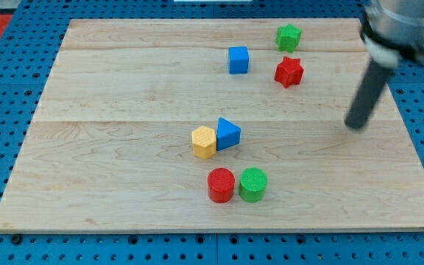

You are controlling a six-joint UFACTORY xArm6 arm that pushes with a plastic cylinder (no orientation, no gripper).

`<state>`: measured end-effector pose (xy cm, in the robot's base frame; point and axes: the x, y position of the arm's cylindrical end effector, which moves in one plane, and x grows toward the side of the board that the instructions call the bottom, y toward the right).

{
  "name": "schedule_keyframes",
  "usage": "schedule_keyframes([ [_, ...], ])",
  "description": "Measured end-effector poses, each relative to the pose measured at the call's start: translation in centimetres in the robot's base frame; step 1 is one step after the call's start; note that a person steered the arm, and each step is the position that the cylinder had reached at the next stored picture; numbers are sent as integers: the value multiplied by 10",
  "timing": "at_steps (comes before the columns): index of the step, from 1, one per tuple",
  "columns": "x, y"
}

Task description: Move the green circle bottom of the red star

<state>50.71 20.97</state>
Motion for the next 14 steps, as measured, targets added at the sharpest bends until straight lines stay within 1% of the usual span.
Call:
schedule_keyframes([
  [1,84,-46],
  [2,94,-150],
  [3,86,-246],
  [4,67,-247],
  [6,38,-212],
  [7,38,-223],
  [8,82,-246],
  [9,98,-228],
  [10,83,-175],
  [11,64,-149],
  [12,55,-171],
  [13,62,-139],
  [14,54,-121],
])
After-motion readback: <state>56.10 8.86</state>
